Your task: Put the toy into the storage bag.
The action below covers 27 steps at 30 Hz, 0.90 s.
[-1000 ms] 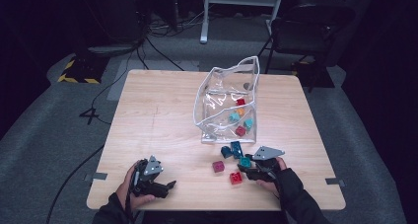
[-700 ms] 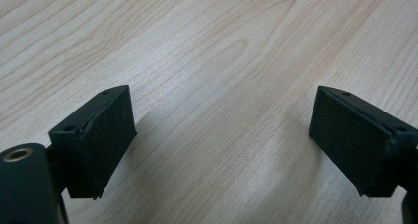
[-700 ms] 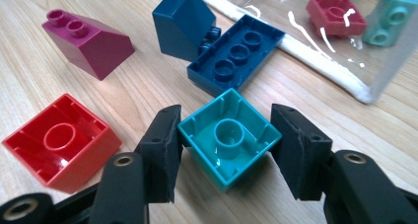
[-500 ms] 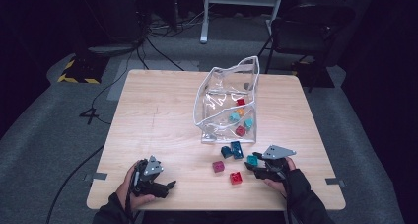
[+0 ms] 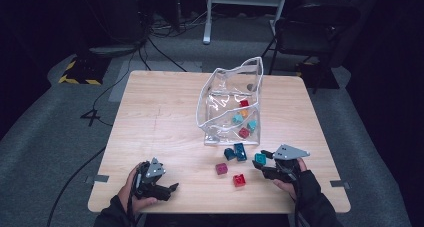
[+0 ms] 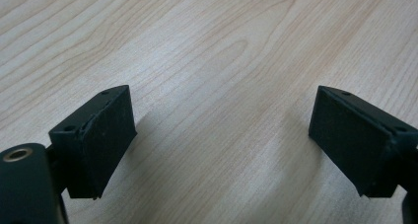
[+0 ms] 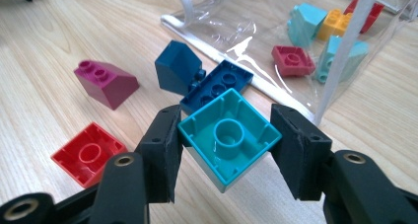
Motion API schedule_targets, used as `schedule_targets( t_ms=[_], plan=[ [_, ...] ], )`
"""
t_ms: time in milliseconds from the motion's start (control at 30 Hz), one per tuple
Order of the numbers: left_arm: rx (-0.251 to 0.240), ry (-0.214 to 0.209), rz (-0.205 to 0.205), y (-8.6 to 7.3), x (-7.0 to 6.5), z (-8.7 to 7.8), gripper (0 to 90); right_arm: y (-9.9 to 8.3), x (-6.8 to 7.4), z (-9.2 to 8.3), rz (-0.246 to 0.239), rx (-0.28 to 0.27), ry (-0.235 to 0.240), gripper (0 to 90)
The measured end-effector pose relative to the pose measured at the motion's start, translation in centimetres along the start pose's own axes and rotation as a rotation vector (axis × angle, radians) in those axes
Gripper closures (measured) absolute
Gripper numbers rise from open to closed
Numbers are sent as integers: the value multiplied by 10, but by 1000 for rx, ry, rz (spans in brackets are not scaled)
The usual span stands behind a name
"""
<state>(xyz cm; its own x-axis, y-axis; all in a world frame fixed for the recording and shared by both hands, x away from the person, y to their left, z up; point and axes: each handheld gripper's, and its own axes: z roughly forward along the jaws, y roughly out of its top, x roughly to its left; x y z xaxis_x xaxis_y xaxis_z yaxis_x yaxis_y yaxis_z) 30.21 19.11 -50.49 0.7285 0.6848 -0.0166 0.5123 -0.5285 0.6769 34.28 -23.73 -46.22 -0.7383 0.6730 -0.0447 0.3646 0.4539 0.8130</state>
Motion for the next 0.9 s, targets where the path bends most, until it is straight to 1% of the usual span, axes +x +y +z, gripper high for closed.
schedule_targets(
  t_ms=[133, 233, 400, 533, 767, 900],
  plan=[
    [1, 0, 0, 0, 0, 0, 107, 8, 1, -7, -9, -18, -12, 479],
    [1, 0, 0, 0, 0, 0, 106, 15, -1, -13, -1, -36, -12, 480],
    [1, 0, 0, 0, 0, 0, 106, 27, -3, -22, -6, -48, -26, 480],
    [0, 1, 0, 0, 0, 0, 106, 38, -4, -31, -9, -63, -28, 480],
    [0, 0, 0, 0, 0, 0, 107, 52, -7, -41, -23, -86, -46, 480],
    [0, 0, 0, 0, 0, 0, 107, 59, -11, -45, -24, -99, -52, 480]
  ],
)
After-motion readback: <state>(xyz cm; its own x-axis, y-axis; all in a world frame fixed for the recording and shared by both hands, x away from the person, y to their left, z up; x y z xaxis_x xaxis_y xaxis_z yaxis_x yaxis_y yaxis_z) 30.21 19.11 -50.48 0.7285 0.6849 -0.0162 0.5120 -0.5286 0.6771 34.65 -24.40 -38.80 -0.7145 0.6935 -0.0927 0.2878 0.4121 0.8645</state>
